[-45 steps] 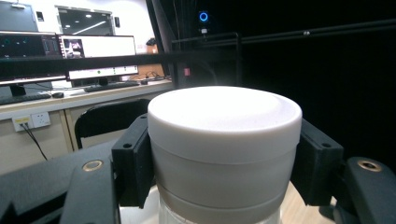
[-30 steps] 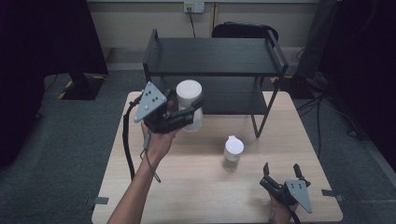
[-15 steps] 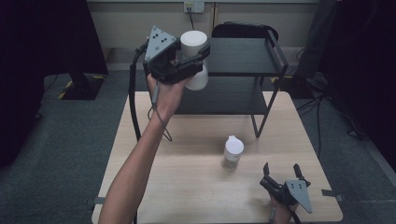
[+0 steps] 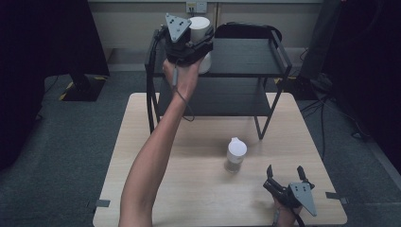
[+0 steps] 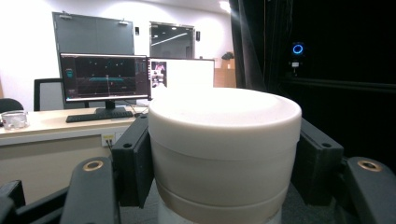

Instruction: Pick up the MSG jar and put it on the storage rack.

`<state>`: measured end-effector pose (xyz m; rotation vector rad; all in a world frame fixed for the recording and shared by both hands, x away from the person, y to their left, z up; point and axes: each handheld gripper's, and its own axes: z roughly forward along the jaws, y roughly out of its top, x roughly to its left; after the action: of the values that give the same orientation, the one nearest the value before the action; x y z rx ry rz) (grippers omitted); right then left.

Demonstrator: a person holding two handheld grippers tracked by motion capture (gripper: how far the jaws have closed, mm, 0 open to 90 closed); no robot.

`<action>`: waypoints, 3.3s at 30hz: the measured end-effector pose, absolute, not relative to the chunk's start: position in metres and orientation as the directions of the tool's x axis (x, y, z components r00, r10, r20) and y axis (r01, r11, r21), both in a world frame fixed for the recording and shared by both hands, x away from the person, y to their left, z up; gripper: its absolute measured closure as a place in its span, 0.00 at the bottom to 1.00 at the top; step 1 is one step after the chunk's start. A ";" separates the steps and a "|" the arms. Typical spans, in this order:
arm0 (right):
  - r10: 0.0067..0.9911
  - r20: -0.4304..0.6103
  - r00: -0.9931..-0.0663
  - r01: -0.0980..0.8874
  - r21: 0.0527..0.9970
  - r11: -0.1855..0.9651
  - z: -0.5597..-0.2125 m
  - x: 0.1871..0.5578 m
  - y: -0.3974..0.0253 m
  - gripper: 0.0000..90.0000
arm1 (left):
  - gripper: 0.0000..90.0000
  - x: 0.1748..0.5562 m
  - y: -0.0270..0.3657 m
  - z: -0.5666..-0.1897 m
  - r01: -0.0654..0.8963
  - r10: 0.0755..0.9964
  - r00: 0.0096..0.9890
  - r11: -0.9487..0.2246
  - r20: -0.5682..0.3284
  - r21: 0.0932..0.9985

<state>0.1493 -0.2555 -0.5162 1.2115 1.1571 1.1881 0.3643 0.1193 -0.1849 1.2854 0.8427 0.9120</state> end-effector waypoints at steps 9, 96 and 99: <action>0.999 0.001 0.044 -0.025 1.000 0.000 -0.516 0.149 -0.256 0.00 | 0.38 0.370 0.114 -0.186 -0.093 0.915 0.404 0.046 -0.005 0.995; 0.998 -0.010 0.056 -0.023 1.000 0.011 -0.516 0.150 -0.253 0.00 | 0.00 0.162 0.157 -0.450 -0.010 0.965 0.231 0.132 -0.126 0.991; 0.998 -0.009 0.057 -0.023 1.000 0.011 -0.516 0.150 -0.253 0.00 | 0.00 0.158 0.156 -0.466 0.011 0.974 0.200 0.106 -0.106 0.994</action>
<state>0.1497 -0.2529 -0.5160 1.2108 1.1553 1.1711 0.1576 0.1563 -0.4660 1.2199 1.1088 0.9836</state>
